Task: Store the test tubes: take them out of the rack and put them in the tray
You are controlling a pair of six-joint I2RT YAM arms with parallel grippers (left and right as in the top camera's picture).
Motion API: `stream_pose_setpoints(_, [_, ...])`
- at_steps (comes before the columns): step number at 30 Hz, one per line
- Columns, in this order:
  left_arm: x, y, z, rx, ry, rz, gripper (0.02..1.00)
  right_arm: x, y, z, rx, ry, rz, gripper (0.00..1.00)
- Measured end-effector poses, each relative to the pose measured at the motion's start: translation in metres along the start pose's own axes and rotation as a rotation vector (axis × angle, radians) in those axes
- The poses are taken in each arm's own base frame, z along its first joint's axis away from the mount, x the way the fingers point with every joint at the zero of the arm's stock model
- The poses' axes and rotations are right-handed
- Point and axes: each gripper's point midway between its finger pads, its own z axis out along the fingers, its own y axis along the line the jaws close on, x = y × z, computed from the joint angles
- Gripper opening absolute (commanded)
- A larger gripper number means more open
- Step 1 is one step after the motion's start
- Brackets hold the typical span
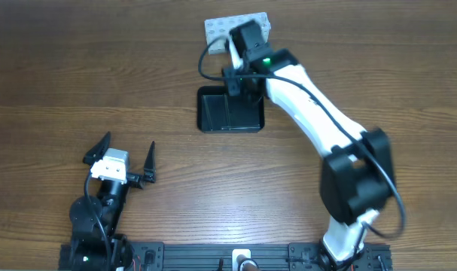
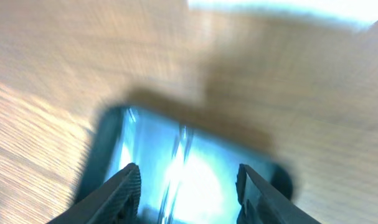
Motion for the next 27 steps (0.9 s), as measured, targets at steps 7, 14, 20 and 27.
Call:
stream_pose_setpoints(7, [0.000, 0.000, 0.000, 0.000, 0.000, 0.000, 1.000, -0.096, -0.023, -0.072, 0.130, -0.396, -0.025, 0.641])
stream_pose_setpoints(14, [0.000, 0.000, 0.000, 0.000, 0.000, 0.000, 1.000, -0.115, -0.070, -0.037, 0.270, -0.463, 0.022, 0.667])
stream_pose_setpoints(20, [0.000, 0.000, 0.000, 0.000, 0.000, 0.000, 1.000, -0.101, -0.112, 0.027, 0.336, -0.414, 0.060, 0.643])
stream_pose_setpoints(27, [0.000, 0.000, 0.000, 0.000, 0.000, 0.000, 0.998, -0.101, -0.136, 0.043, 0.364, -0.436, 0.097, 0.643])
